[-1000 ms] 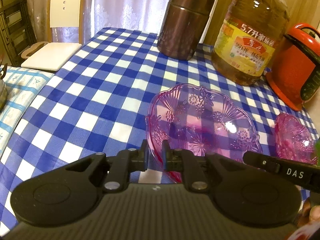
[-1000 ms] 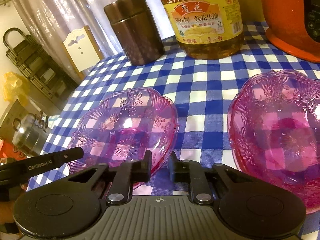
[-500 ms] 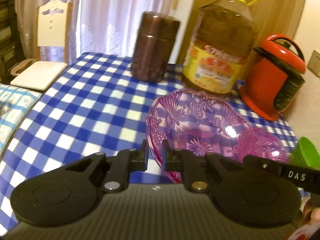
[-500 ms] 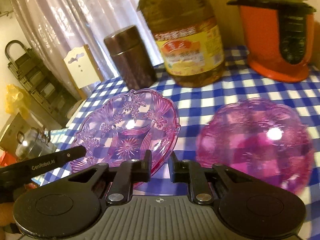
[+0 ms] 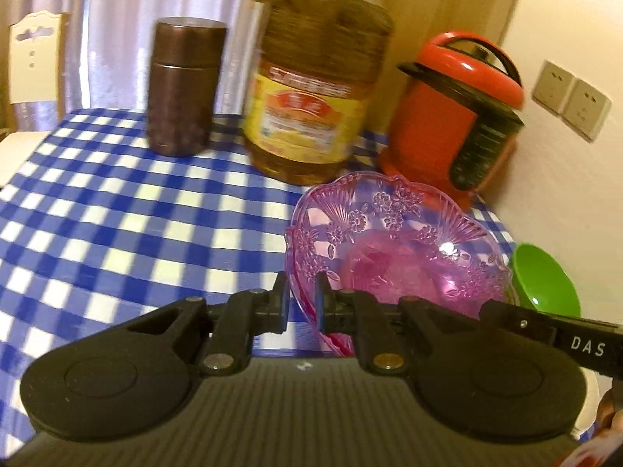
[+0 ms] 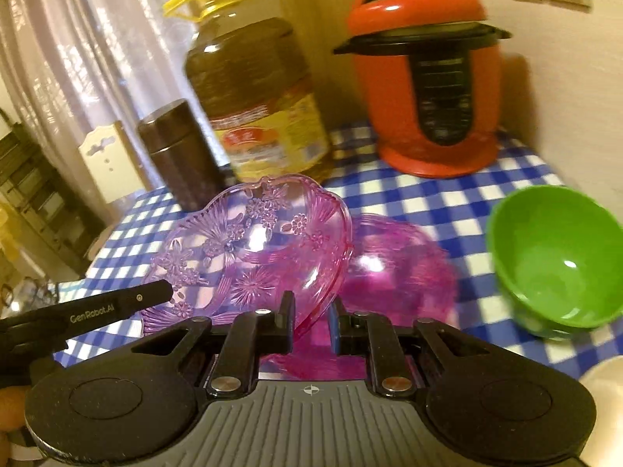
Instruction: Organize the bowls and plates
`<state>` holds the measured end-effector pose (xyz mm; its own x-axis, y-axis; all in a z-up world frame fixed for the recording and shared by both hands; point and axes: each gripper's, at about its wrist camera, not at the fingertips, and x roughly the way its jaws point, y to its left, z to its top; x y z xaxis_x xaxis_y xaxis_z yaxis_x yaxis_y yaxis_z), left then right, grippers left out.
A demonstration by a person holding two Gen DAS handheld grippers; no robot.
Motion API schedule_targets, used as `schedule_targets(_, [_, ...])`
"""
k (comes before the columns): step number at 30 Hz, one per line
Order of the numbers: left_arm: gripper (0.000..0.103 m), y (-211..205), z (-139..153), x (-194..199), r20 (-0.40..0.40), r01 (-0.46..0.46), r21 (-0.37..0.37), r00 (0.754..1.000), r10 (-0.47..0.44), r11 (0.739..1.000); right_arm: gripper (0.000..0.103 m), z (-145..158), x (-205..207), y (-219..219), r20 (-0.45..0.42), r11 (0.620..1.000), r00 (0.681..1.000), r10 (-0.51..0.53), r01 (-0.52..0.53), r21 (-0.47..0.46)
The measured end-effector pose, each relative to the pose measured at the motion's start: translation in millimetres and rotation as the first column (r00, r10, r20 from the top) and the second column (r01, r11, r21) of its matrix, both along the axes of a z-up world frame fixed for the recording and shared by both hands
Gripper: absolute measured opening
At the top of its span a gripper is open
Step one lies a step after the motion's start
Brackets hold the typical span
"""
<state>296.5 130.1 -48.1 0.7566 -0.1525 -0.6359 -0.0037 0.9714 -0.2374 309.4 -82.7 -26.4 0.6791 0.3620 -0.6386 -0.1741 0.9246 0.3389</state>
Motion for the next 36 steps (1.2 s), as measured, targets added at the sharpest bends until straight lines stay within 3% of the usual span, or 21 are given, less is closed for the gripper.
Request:
schedule_targets(12, [0.012, -52.4, -18.9, 23.8, -0.024, 0.095, 0.031, 0.995, -0.094, 0.995, 0.017, -11.7, 4.0, -49.3, -0.026, 0.994, 0.995, -0.098, 0.097, -0.039])
schedule_targets(21, [0.014, -61.1, -28.2, 27.1, -0.039, 0.123, 0.093, 0.992, -0.12, 0.988, 0.017, -25.5, 13.4, -50.6, -0.056, 0.993, 0.994, -0.095, 0.09, -0.077])
schedule_targets(36, [0.017, -66.0, -29.8, 25.1, -0.012, 0.143, 0.169, 0.99, -0.143, 0.975, 0.019, -31.0, 17.0, -37.7, -0.023, 0.984, 0.996, -0.087, 0.082, -0.16])
